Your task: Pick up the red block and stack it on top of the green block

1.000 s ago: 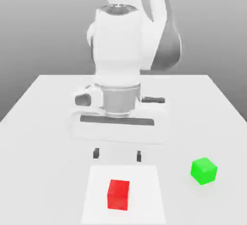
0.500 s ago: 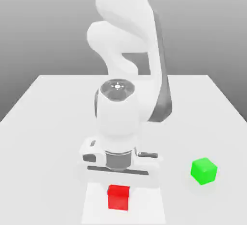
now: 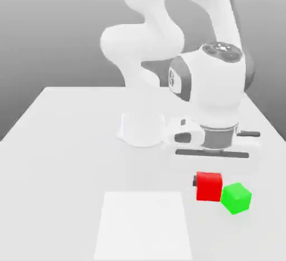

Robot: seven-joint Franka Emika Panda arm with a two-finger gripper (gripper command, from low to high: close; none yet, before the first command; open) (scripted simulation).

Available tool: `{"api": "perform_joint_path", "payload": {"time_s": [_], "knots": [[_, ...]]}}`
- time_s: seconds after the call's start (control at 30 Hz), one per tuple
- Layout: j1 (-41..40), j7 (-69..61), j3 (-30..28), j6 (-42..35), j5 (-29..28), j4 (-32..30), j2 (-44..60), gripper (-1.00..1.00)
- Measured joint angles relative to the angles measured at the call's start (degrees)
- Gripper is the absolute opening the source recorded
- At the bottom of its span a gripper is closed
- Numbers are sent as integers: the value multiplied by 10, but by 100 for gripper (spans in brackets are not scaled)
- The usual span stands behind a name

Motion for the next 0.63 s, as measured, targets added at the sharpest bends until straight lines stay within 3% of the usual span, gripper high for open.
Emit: {"api": "perform_joint_path", "payload": {"time_s": [0.1, 0.43, 0.63], "knots": [[53, 75, 24, -10, 3, -11, -21, -100], [45, 191, 13, 36, -122, -5, 58, -100], [42, 189, 16, 84, -120, -5, 95, -100]]}}
